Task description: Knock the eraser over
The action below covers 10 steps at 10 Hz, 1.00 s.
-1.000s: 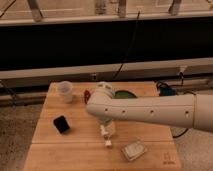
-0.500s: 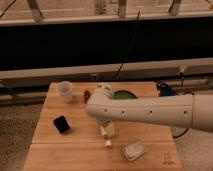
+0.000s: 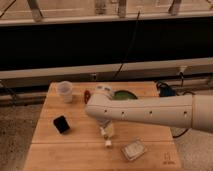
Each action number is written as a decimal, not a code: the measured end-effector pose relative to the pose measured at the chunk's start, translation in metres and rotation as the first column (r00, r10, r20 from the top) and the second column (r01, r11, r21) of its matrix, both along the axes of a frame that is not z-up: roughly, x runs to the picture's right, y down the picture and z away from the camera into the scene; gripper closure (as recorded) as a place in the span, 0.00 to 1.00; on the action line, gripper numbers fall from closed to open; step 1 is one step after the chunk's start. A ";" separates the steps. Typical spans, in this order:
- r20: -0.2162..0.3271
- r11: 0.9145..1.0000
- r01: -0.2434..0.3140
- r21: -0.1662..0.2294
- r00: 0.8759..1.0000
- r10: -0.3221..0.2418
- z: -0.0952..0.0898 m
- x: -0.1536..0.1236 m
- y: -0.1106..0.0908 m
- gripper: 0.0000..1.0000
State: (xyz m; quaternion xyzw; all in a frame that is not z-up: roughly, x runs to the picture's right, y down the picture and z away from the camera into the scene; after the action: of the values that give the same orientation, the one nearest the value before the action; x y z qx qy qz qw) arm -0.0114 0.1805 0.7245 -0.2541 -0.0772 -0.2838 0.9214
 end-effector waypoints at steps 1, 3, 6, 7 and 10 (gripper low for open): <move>0.009 1.000 0.004 -0.003 1.000 -0.004 -0.001 -0.004 0.001 0.23; 0.012 1.000 0.007 -0.007 1.000 -0.007 -0.001 -0.003 0.003 0.21; 0.028 1.000 0.017 -0.015 0.999 -0.017 -0.002 -0.001 0.007 0.35; 0.034 1.000 0.021 -0.017 0.999 -0.021 -0.002 -0.003 0.008 0.45; 0.050 0.999 0.033 -0.024 0.998 -0.032 -0.001 -0.003 0.012 0.66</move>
State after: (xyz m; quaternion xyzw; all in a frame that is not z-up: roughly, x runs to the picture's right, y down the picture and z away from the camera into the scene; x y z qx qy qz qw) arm -0.0147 0.1922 0.7237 -0.2598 -0.0992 -0.3041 0.9111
